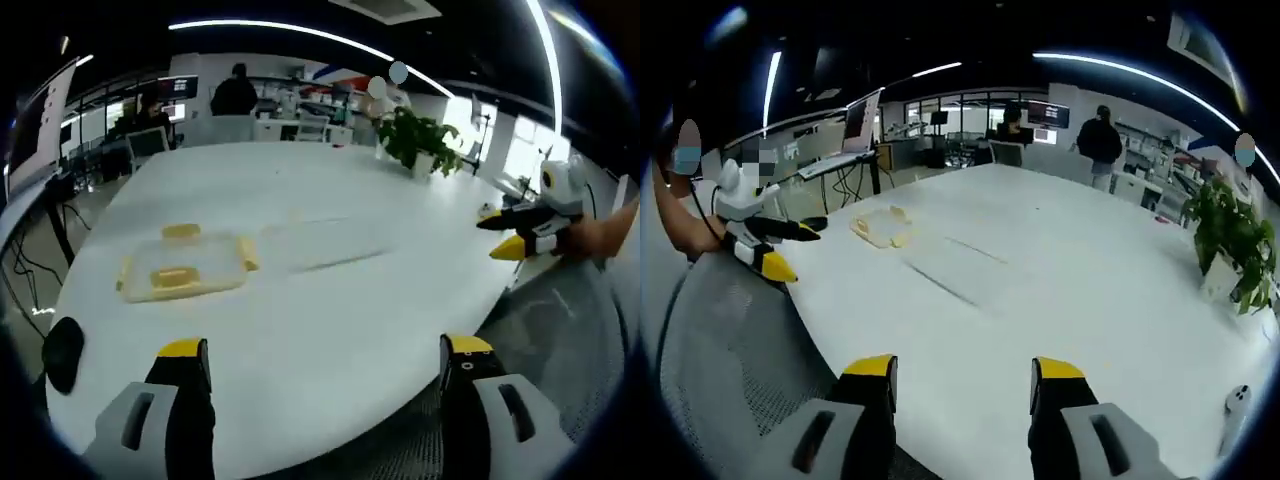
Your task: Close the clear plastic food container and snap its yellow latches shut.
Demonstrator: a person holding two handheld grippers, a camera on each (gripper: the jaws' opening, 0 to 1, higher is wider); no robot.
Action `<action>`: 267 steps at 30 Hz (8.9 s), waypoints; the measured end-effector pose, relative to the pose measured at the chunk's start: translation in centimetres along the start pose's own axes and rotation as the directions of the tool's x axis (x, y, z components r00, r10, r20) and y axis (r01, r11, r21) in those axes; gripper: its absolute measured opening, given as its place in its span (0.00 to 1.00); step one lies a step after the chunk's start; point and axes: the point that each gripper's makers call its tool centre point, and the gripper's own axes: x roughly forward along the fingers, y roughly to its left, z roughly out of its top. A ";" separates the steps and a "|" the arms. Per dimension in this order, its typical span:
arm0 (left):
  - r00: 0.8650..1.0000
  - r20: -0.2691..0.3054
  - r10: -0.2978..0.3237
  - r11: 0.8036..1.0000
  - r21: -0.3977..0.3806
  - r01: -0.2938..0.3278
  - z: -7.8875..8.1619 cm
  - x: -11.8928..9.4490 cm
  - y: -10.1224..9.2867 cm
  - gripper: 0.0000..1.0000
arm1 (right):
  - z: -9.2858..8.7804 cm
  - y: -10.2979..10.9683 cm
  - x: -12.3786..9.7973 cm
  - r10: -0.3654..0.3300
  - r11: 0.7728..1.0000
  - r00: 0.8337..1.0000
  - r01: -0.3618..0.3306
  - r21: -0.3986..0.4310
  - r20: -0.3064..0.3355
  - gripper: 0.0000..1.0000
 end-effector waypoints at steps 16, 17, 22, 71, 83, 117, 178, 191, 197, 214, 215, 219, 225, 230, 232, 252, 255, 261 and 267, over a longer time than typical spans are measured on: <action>1.000 0.002 0.002 1.000 0.004 -0.002 0.0 0.0 0.0 0.94 | -0.1 0.0 0.0 0.000 1.000 1.000 0.000 0.002 -0.003 0.51; 1.000 0.002 0.000 1.000 0.003 0.000 0.1 0.0 0.0 0.94 | -0.1 0.0 0.0 -0.001 1.000 1.000 0.001 0.002 -0.003 0.51; 1.000 0.001 0.001 1.000 0.005 -0.001 0.0 0.0 0.0 0.95 | 0.0 0.0 0.0 -0.003 1.000 1.000 0.003 0.003 -0.001 0.51; 1.000 -0.001 -0.015 1.000 0.008 0.015 0.1 -0.1 -0.3 0.97 | -0.2 0.0 0.1 0.002 1.000 1.000 -0.002 -0.014 -0.012 0.56; 0.998 -0.050 -0.044 0.999 0.021 0.045 -0.6 0.1 -0.6 0.98 | 0.0 0.2 0.2 0.012 0.999 1.000 -0.013 -0.035 -0.020 0.58; 0.991 -0.070 -0.116 0.991 0.063 0.120 -0.1 0.1 0.2 0.96 | 2.0 0.8 1.6 0.036 0.991 0.999 -0.041 -0.131 -0.040 0.57; 0.987 -0.120 -0.111 0.988 0.094 0.122 -0.1 0.6 4.2 0.90 | 6.7 3.2 7.3 0.171 0.964 0.985 -0.173 -0.201 -0.025 0.54; 0.986 -0.135 -0.099 0.989 0.099 0.112 -0.4 0.5 5.8 0.89 | 8.1 3.7 8.4 0.202 0.954 0.979 -0.202 -0.221 -0.020 0.53; 0.986 -0.136 -0.096 0.989 0.098 0.110 -0.3 0.4 6.4 0.89 | 8.5 3.8 8.9 0.213 0.951 0.977 -0.211 -0.224 -0.019 0.53; 0.982 -0.166 -0.093 0.985 0.127 0.115 -0.6 0.2 8.3 0.87 | 10.4 4.6 10.5 0.255 0.942 0.967 -0.252 -0.220 -0.016 0.52; 0.982 -0.167 -0.094 0.985 0.129 0.116 -0.6 0.1 8.5 0.87 | 10.4 4.6 10.6 0.259 0.941 0.966 -0.257 -0.222 -0.021 0.52; 0.980 -0.178 -0.087 0.984 0.138 0.112 -0.6 0.0 9.2 0.86 | 10.4 4.9 10.9 0.278 0.930 0.960 -0.280 -0.239 -0.042 0.51; 0.980 -0.183 -0.080 0.983 0.148 0.108 -0.3 -0.2 10.3 0.86 | 10.6 5.4 11.3 0.304 0.916 0.951 -0.308 -0.255 -0.059 0.51; 0.979 -0.191 -0.074 0.981 0.165 0.106 -0.1 -0.2 11.2 0.85 | 10.7 5.8 11.7 0.324 0.902 0.943 -0.333 -0.275 -0.079 0.51; 0.979 -0.193 -0.071 0.979 0.176 0.106 0.1 -0.3 11.5 0.85 | 10.7 5.8 11.9 0.328 0.898 0.941 -0.339 -0.282 -0.087 0.51; 0.958 -0.257 -0.124 0.950 0.248 0.189 -0.1 0.0 12.2 0.85 | 10.9 6.8 13.5 0.396 0.835 0.900 -0.436 -0.336 -0.182 0.52; 0.952 -0.276 -0.131 0.950 0.240 0.201 -0.1 -0.1 12.8 0.82 | 11.0 6.8 13.8 0.399 0.829 0.896 -0.443 -0.343 -0.192 0.52; 0.949 -0.288 -0.125 0.944 0.260 0.203 0.0 -0.1 13.6 0.83 | 11.2 7.2 14.2 0.411 0.809 0.886 -0.462 -0.363 -0.213 0.52; 0.939 -0.321 -0.125 0.927 0.300 0.226 0.0 -0.1 14.4 0.83 | 11.6 7.3 14.8 0.422 0.789 0.875 -0.483 -0.379 -0.237 0.52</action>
